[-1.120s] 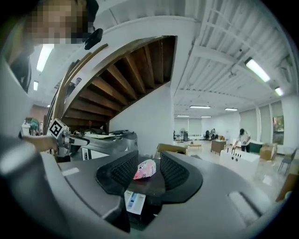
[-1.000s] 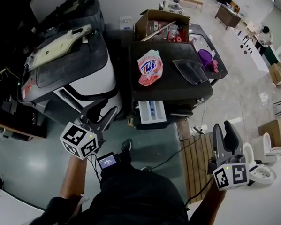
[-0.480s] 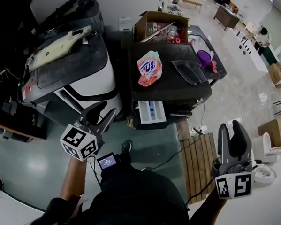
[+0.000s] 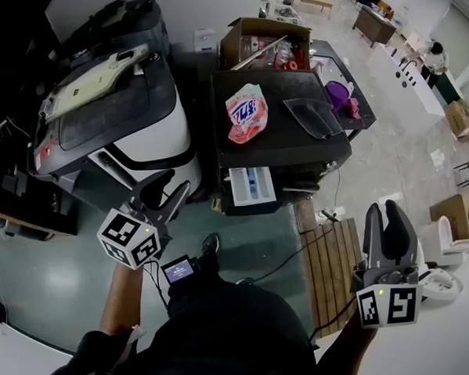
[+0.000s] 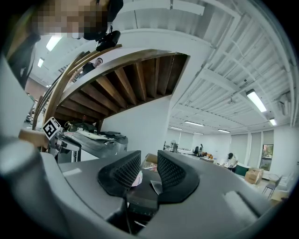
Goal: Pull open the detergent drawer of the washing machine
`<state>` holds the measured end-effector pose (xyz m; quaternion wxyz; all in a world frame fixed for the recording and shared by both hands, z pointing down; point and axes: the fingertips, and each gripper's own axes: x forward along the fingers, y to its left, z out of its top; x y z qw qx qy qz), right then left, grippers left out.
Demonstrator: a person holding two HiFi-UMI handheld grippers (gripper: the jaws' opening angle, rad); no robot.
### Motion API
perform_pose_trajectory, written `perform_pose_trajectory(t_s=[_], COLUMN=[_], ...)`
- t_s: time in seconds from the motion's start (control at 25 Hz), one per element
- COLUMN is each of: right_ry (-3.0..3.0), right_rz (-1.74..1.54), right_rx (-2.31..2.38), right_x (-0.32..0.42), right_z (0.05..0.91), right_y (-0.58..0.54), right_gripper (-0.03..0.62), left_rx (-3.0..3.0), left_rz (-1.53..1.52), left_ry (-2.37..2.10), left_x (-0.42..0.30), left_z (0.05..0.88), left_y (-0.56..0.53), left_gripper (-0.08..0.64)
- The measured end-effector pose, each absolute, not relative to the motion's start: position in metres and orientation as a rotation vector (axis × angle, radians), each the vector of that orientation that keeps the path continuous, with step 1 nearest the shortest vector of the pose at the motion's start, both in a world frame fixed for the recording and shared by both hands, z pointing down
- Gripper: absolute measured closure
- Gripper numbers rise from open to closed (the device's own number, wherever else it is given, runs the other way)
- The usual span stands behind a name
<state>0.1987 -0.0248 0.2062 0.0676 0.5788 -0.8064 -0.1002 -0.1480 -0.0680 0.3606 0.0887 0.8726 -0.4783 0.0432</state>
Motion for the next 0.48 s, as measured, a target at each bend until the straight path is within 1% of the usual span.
perform_pose_trajectory(t_s=[0.48], right_ry=[-2.423], right_rz=[-0.291], right_rx=[1.739], right_x=[0.1962], right_z=[0.2125], right_y=[-0.0255], right_gripper=[0.480], left_rx=[2.595], left_rz=[0.128], left_ry=[-1.417], left_x=[-0.1483], left_z=[0.3622], left_y=[-0.0671], left_gripper=[0.382])
